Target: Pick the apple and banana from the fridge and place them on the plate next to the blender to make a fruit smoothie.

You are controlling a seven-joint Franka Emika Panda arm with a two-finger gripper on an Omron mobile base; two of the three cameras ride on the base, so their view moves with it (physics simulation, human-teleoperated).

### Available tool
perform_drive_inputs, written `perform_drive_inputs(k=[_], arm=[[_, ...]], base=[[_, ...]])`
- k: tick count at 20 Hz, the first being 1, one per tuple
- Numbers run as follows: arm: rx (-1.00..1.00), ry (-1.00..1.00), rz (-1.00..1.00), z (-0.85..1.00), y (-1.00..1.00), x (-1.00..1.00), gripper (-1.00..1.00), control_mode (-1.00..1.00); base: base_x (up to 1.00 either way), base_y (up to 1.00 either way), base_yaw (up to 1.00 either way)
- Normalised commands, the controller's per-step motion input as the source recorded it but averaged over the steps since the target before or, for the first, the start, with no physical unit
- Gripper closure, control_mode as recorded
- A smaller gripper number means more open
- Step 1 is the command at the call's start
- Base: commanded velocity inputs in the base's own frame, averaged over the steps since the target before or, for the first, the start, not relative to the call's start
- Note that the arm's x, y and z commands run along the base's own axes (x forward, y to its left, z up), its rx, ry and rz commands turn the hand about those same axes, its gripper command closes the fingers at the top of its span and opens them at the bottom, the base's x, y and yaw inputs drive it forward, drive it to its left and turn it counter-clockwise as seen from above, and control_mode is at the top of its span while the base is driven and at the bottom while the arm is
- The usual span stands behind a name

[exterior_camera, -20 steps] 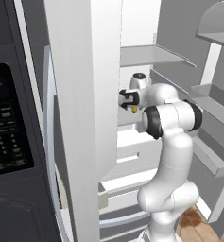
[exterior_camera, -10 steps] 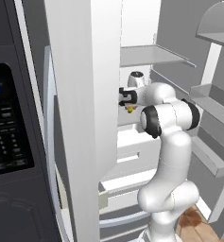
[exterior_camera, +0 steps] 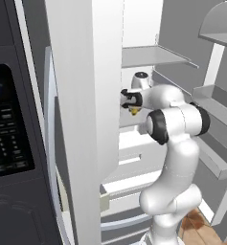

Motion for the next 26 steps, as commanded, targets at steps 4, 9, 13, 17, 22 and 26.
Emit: perform_drive_inputs(k=[4, 9, 13, 17, 22, 26], arm=[[0.0, -0.47, 0.0, 0.13, 0.0, -1.0, 1.0, -1.0], [0.0, -0.44, 0.01, 0.6, 0.08, -1.0, 1.0, -1.0], [0.0, -0.24, 0.01, 0.97, 0.23, -1.0, 1.0, -1.0], [0.0, -0.08, 0.0, 1.0, 0.28, -1.0, 1.0, -1.0], [0.0, 0.08, 0.02, 1.0, 0.22, -1.0, 1.0, -1.0], [0.0, 0.37, 0.06, 0.84, 0.08, -0.99, 1.0, -1.0]], base=[[0.0, 0.0, 0.0], [0.0, 0.0, 0.0], [0.0, 0.0, 0.0], [0.0, 0.0, 0.0], [0.0, 0.0, 0.0], [0.0, 0.0, 0.0]])
